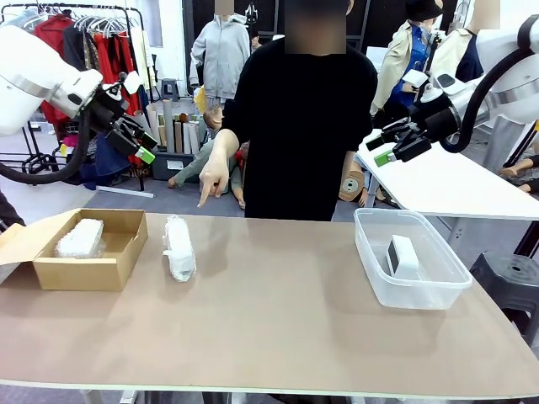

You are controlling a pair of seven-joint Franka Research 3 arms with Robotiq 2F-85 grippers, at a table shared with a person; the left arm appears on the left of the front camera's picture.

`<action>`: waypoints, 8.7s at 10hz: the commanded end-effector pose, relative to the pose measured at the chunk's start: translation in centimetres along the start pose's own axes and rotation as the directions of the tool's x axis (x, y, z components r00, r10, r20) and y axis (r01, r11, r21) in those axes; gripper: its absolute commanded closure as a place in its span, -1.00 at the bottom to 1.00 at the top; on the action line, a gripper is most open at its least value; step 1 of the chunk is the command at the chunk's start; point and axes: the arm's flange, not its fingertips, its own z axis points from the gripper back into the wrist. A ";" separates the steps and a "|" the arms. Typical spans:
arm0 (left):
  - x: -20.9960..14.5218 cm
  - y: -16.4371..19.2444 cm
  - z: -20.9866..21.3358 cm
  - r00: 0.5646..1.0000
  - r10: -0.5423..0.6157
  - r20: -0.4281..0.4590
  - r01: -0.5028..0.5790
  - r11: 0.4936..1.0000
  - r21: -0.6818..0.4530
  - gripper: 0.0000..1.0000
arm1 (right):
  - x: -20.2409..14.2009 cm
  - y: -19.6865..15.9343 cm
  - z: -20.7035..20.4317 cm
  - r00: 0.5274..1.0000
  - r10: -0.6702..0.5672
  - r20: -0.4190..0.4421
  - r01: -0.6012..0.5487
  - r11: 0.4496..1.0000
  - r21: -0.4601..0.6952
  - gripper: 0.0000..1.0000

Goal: Separate and place wrapped and unwrapped clocks.
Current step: Pick up the Digital clock indicated by the person.

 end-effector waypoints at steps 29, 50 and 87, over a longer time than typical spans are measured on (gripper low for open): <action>13.7 -4.1 -0.6 0.826 0.376 -0.420 -0.232 0.906 0.354 -1.00 | 0.2 0.0 0.1 1.000 0.004 0.001 -0.004 1.000 -0.005 -1.00; 6.5 -8.1 -15.9 0.116 0.957 0.266 -0.656 -0.127 0.744 -1.00 | 0.2 0.0 0.1 1.000 0.004 0.001 -0.004 1.000 -0.005 -1.00; -5.0 -5.1 -23.9 -0.084 0.991 0.103 -0.743 -0.132 0.656 -0.68 | 0.2 0.0 0.1 1.000 0.004 0.001 -0.004 1.000 -0.005 -1.00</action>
